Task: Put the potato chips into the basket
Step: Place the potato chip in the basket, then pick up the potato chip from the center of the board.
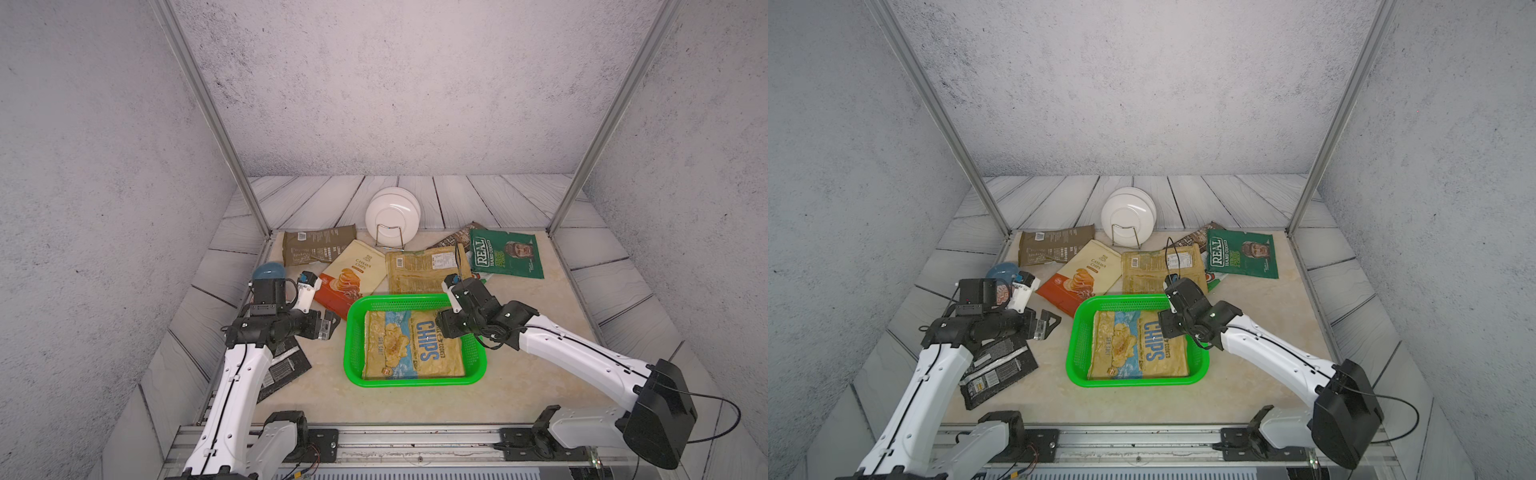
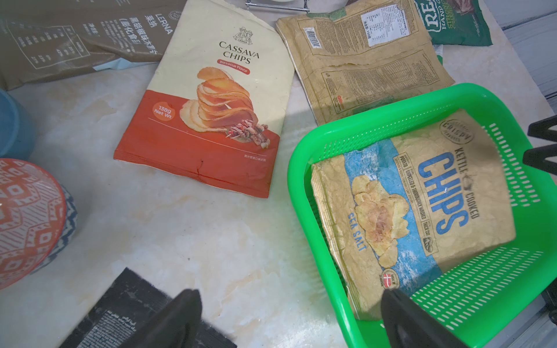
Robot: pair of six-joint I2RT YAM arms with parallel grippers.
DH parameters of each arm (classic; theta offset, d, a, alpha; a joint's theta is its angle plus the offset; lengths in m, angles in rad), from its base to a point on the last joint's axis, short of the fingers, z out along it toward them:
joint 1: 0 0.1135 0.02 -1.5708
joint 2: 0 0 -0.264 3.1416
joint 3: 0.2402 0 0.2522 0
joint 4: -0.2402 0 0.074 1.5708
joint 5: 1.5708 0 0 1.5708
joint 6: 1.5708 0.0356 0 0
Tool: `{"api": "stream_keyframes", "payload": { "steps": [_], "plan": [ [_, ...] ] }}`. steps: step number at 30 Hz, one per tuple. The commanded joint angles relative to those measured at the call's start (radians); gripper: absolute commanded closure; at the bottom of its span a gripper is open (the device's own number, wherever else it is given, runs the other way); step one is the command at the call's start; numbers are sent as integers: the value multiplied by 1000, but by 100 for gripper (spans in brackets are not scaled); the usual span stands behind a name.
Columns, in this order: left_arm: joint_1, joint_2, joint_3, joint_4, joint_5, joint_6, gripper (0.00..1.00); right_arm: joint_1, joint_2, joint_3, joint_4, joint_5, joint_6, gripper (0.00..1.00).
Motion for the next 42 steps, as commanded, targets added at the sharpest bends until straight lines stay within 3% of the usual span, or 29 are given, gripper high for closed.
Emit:
{"api": "stream_keyframes", "payload": {
  "steps": [1,7,12,17,22,24,28,35,38,42],
  "plan": [
    [-7,-4,-8,-3,-2,8,0,1,-59,34,-100,132,35,37],
    [-8,-4,-8,-2,-3,8,0,1,-15,26,-20,-121,99,39],
    [-8,-2,-9,-3,4,10,0,-2,21,29,-22,-69,158,39],
    [-7,-8,-10,-4,13,10,0,-54,-58,20,20,-76,175,39],
    [-8,-6,-8,-8,18,13,0,-233,-103,64,-24,-117,177,39],
    [-7,-7,-8,-8,19,14,0,-280,-85,110,-71,-63,149,39],
    [-9,-6,-7,-10,25,18,0,-332,30,209,-137,119,70,39],
    [-7,3,-7,-11,18,19,0,-432,316,392,-128,163,13,39],
    [-8,5,-6,-12,20,20,0,-464,456,499,-133,98,-17,39],
    [-7,11,-5,-12,16,20,1,-507,624,663,-166,-116,-67,38]
  ]
}}
